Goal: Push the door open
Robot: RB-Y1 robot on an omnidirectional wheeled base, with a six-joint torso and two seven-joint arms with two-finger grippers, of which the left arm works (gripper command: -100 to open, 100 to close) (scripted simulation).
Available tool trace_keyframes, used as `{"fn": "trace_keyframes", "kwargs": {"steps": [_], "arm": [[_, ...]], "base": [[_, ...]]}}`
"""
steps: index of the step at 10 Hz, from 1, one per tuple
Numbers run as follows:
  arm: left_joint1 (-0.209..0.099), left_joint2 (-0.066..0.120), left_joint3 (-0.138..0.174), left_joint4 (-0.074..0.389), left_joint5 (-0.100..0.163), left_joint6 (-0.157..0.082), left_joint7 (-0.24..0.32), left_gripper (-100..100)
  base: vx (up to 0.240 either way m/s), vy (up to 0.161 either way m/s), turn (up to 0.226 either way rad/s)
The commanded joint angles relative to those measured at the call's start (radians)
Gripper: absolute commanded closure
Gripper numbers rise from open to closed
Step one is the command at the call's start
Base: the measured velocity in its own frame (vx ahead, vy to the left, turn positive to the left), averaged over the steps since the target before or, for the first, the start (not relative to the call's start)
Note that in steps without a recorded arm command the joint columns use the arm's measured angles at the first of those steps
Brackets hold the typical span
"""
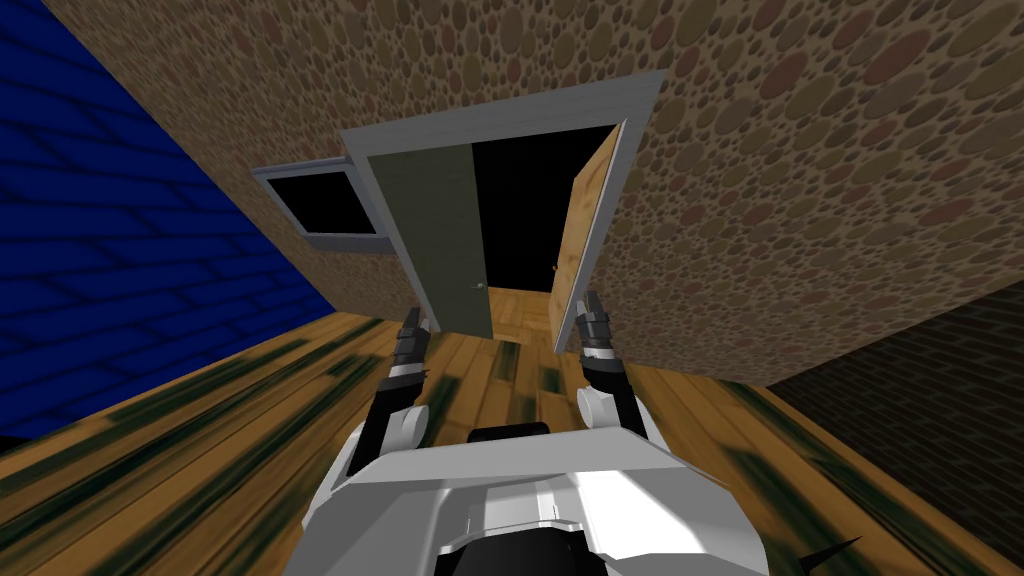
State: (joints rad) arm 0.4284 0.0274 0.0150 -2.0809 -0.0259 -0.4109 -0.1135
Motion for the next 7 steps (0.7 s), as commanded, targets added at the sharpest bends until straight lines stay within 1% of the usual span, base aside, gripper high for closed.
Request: {"fn": "trace_keyframes", "kwargs": {"steps": [1,7], "arm": [[-0.011,0.006,0.000,0.028,0.000,-0.008,0.006,-100],[-0.072,0.026,-0.003,0.174,-0.003,-0.048,0.028,-100]], "base": [[0.085,0.035,-0.021],[0.086,0.033,-0.024]]}}
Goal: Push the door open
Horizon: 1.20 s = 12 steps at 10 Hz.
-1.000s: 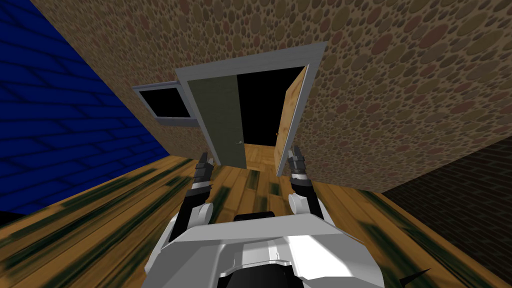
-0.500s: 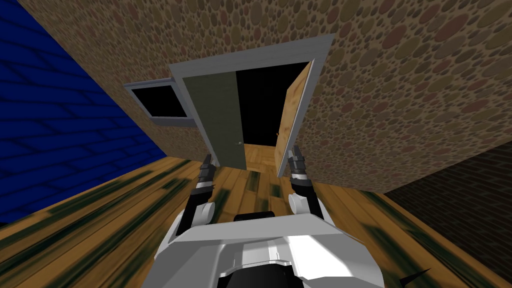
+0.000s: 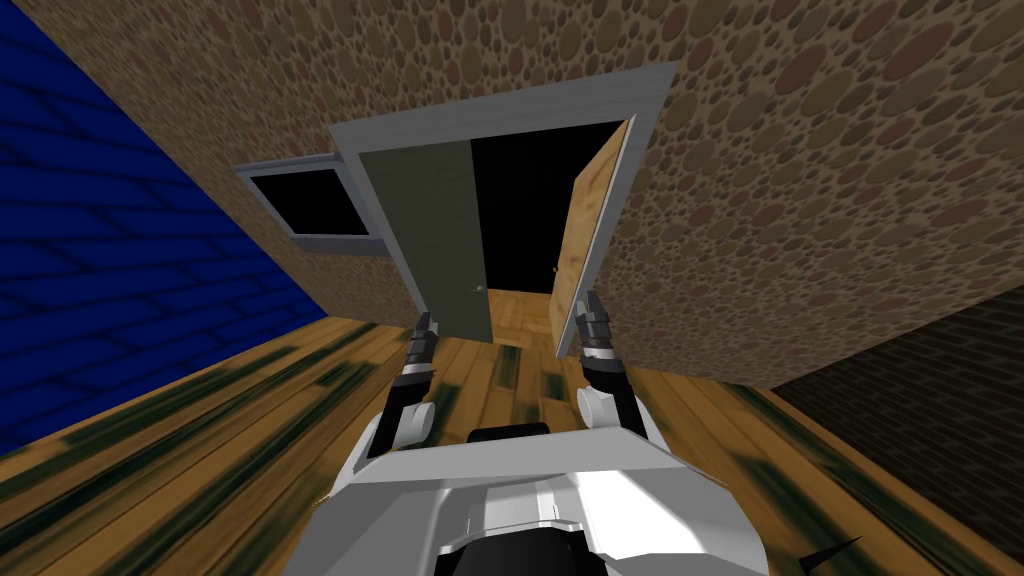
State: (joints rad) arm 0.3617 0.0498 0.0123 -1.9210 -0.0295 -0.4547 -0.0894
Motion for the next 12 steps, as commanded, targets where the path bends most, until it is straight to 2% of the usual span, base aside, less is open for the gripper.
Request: {"fn": "trace_keyframes", "kwargs": {"steps": [1,4,5,12], "arm": [[-0.017,0.006,0.000,0.042,0.000,-0.011,0.008,-100],[-0.053,0.015,-0.001,0.123,-0.002,-0.034,0.021,-100],[-0.053,0.015,-0.001,0.127,-0.002,-0.034,0.021,-100],[-0.145,0.031,-0.005,0.338,-0.007,-0.094,0.054,-100]], "base": [[0.113,0.035,-0.033],[0.098,0.042,-0.026],[0.054,0.033,-0.013],[0.085,0.042,-0.030]]}}
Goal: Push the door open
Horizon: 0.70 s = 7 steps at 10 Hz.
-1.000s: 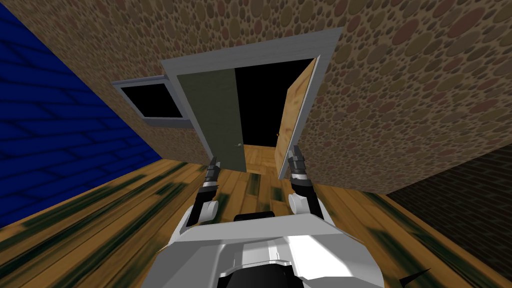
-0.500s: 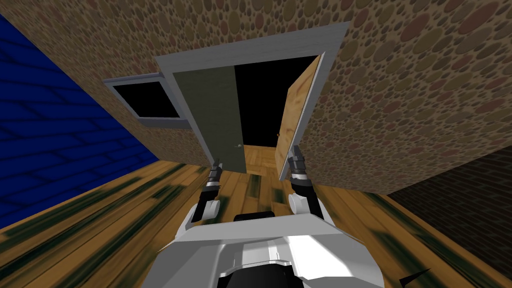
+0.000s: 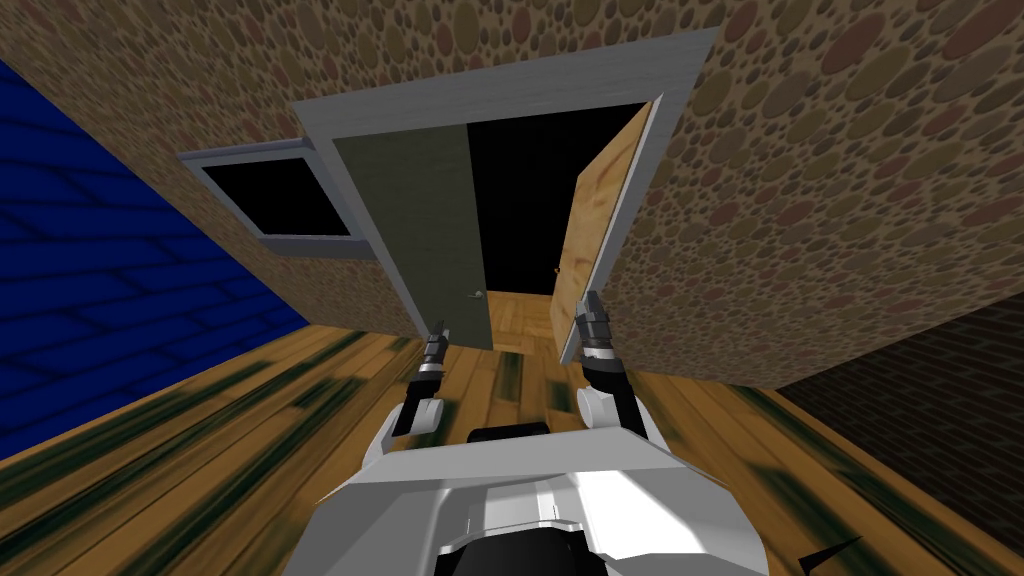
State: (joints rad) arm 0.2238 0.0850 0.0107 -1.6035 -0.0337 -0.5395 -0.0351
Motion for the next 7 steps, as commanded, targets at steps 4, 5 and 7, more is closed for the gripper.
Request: {"fn": "trace_keyframes", "kwargs": {"steps": [4,5,7], "arm": [[-0.048,0.001,-0.005,0.124,-0.005,-0.035,0.015,-100],[-0.062,0.003,-0.005,0.160,-0.005,-0.044,0.020,-100],[-0.090,0.005,-0.006,0.217,-0.007,-0.062,0.030,-100]], "base": [[0.071,0.039,-0.025],[0.091,0.073,-0.040],[0.098,0.048,-0.034]]}}
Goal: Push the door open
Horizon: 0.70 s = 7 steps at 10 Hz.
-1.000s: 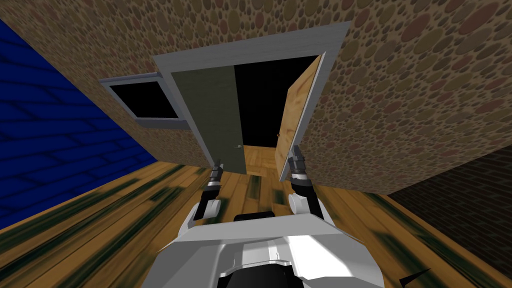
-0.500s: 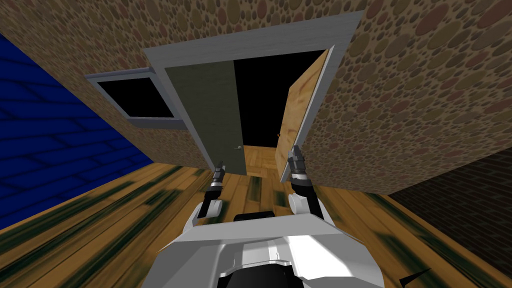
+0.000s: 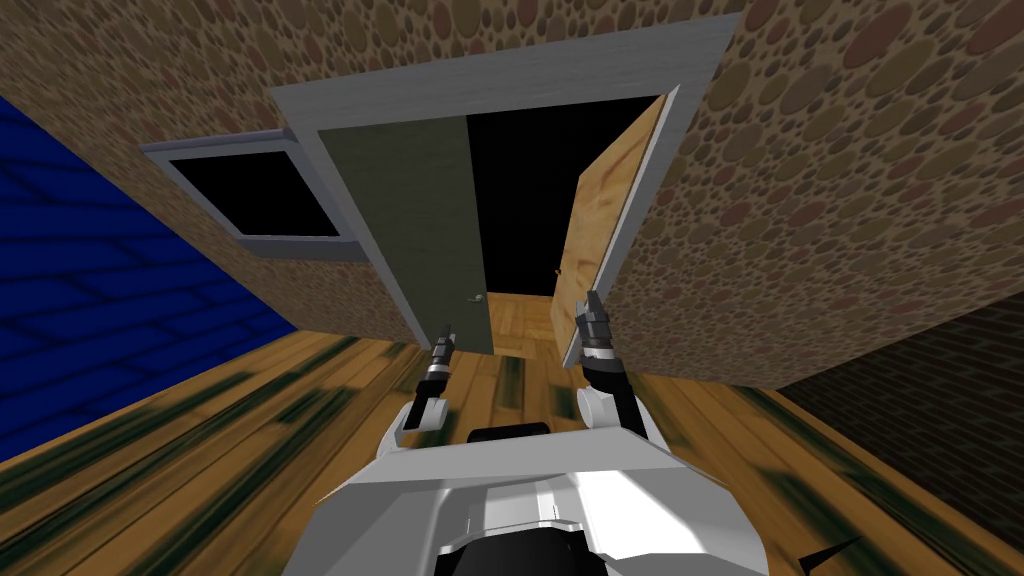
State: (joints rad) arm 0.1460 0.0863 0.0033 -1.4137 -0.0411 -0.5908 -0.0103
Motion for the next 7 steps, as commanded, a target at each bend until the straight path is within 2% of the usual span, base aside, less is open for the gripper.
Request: {"fn": "trace_keyframes", "kwargs": {"steps": [1,4,5,7], "arm": [[-0.012,0.004,0.001,0.037,0.001,-0.011,0.005,-100],[-0.054,0.006,0.000,0.127,-0.001,-0.038,0.021,-100],[-0.054,0.006,0.000,0.137,-0.001,-0.038,0.021,-100],[-0.082,0.007,-0.001,0.203,-0.003,-0.056,0.031,-100]], "base": [[0.063,0.030,-0.007],[0.072,0.031,-0.030],[0.065,0.042,-0.013],[0.078,0.052,-0.026]]}}
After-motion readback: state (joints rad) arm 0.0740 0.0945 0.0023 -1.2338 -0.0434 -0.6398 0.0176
